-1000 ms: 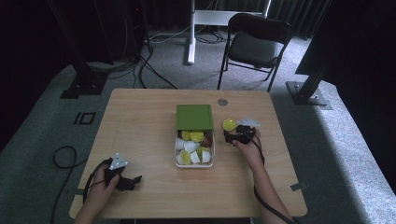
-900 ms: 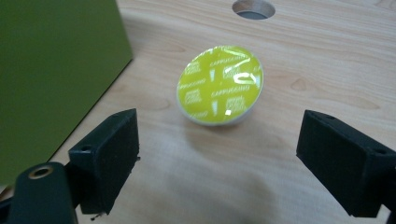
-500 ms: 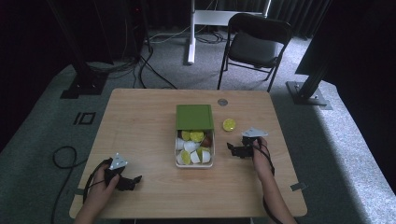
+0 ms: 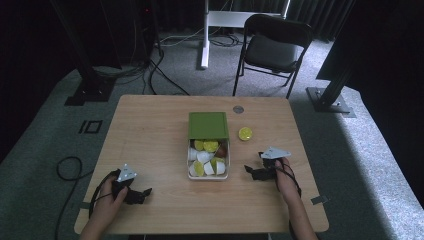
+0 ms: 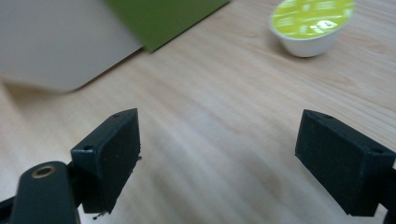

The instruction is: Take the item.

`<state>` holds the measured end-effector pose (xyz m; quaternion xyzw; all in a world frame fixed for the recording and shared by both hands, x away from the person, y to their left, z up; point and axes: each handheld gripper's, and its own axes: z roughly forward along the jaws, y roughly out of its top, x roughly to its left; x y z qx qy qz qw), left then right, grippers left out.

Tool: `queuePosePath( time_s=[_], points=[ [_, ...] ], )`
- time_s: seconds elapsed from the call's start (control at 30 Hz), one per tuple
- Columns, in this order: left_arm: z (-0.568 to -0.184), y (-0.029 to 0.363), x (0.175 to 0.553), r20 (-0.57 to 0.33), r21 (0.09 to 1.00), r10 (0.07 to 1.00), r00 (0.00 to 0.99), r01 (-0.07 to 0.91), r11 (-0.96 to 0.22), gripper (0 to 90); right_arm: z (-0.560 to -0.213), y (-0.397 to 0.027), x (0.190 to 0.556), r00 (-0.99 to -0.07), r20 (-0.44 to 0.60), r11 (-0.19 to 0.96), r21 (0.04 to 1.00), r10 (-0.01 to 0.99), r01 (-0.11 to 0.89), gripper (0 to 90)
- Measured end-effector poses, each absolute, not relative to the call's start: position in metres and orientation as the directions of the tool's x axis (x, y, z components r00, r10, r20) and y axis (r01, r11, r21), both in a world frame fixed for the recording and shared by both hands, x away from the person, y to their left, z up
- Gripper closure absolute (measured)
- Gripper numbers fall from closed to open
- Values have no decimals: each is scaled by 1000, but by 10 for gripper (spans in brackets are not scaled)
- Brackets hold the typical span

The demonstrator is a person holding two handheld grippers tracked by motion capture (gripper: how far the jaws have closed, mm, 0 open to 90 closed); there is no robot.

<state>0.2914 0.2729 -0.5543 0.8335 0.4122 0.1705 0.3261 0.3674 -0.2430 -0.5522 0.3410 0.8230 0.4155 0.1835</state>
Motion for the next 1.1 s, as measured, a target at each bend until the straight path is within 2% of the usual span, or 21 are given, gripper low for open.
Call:
queuePosePath(
  time_s=[0.1, 0.2, 0.43, 0.77, 1.0, 1.1],
  points=[
    [-554, 273, 291, 16, 684, 798, 602, 575, -448, 5, -552, -243, 361, -729, -17, 434, 813, 684, 388, 139],
    [-554, 273, 291, 16, 684, 798, 602, 576, -448, 5, -552, -244, 351, -808, -4, 462, 822, 589, 332, 157],
    [-554, 273, 291, 16, 684, 798, 602, 575, -448, 5, -549, -245, 335, -882, 4, 505, 819, 471, 273, 157],
    [-554, 273, 291, 17, 684, 798, 603, 575, -449, 5, -549, -260, 316, -914, 18, 523, 816, 405, 248, 157],
    [-554, 273, 291, 16, 684, 798, 602, 576, -448, 5, -552, -269, 305, -948, -17, 606, 773, 317, 189, 157],
    [-554, 273, 291, 15, 684, 799, 601, 576, -447, 5, -554, -273, 302, -949, -18, 610, 770, 316, 189, 156]
  ],
)
